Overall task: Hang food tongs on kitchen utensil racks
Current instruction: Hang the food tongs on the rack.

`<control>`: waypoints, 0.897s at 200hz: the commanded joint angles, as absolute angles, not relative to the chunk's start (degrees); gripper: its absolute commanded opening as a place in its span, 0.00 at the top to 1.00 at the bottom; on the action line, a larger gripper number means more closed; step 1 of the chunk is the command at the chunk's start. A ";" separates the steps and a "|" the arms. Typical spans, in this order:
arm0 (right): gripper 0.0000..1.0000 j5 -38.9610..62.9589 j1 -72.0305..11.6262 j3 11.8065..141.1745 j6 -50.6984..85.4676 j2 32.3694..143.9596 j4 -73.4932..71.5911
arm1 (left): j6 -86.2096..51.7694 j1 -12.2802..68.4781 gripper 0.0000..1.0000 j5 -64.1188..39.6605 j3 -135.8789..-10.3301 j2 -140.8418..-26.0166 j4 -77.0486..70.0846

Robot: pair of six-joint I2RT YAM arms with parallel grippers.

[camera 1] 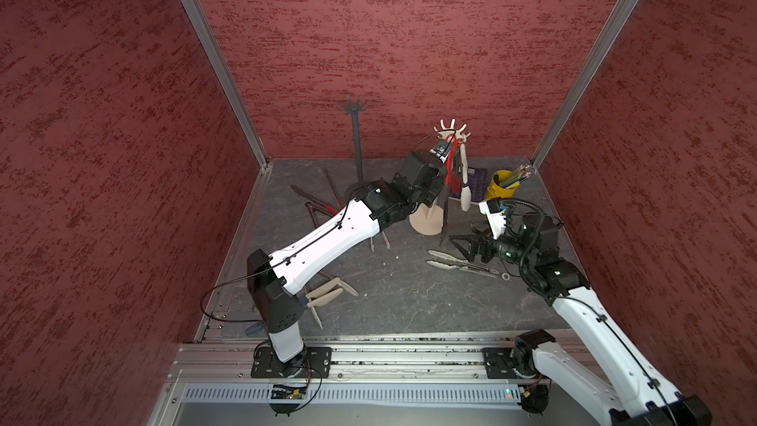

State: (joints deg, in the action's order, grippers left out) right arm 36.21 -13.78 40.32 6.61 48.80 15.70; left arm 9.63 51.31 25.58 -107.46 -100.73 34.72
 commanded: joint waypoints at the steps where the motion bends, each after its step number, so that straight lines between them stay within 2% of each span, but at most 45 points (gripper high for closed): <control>1: 0.01 36.21 -14.12 39.59 6.81 48.20 15.03 | 8.79 50.98 0.91 25.31 -109.33 -101.59 34.81; 179: 0.01 36.21 -14.13 39.81 6.87 49.39 14.59 | 8.38 50.69 0.91 26.06 -109.10 -104.09 36.34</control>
